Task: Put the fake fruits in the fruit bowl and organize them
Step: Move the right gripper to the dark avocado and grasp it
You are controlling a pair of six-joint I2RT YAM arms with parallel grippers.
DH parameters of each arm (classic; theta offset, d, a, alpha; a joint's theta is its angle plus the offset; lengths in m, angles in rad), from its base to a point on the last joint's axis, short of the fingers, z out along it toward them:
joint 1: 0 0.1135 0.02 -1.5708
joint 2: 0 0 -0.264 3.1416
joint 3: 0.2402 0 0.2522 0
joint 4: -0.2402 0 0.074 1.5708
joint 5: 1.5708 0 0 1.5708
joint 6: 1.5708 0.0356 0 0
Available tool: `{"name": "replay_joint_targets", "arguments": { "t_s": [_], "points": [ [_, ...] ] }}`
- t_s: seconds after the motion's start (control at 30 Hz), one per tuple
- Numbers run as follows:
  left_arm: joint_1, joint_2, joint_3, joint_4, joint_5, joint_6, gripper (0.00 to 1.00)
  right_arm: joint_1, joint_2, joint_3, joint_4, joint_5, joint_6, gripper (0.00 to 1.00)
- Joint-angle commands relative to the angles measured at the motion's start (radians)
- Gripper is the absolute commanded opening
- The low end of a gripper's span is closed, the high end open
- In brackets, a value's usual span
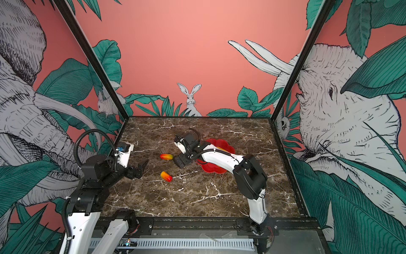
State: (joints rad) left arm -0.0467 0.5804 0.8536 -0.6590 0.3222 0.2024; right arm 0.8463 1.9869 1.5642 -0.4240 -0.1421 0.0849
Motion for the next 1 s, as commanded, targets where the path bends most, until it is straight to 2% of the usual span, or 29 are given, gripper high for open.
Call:
{"name": "replay_joint_targets", "arguments": {
  "t_s": [0.0,0.17,0.47,0.67,0.77,0.97],
  "points": [
    [0.005,-0.007,-0.011,0.02,0.013,-0.003,1.0,-0.003,0.079,0.101,-0.016,-0.066,0.003,0.99],
    [0.005,-0.005,-0.01,0.019,0.014,-0.003,1.0,-0.001,0.187,0.197,-0.054,-0.101,0.022,0.99],
    [0.005,-0.004,-0.011,0.02,0.018,-0.003,1.0,-0.001,0.267,0.233,-0.055,-0.109,0.054,0.85],
    [0.005,-0.003,-0.011,0.02,0.018,-0.003,1.0,-0.001,0.283,0.243,-0.067,-0.098,0.065,0.66],
    [0.005,-0.005,-0.01,0.021,0.019,-0.004,1.0,-0.001,0.275,0.241,-0.069,-0.093,0.066,0.52],
    [0.006,-0.009,-0.011,0.02,0.018,-0.004,1.0,-0.001,0.219,0.233,-0.1,-0.074,0.047,0.32]
  ]
}}
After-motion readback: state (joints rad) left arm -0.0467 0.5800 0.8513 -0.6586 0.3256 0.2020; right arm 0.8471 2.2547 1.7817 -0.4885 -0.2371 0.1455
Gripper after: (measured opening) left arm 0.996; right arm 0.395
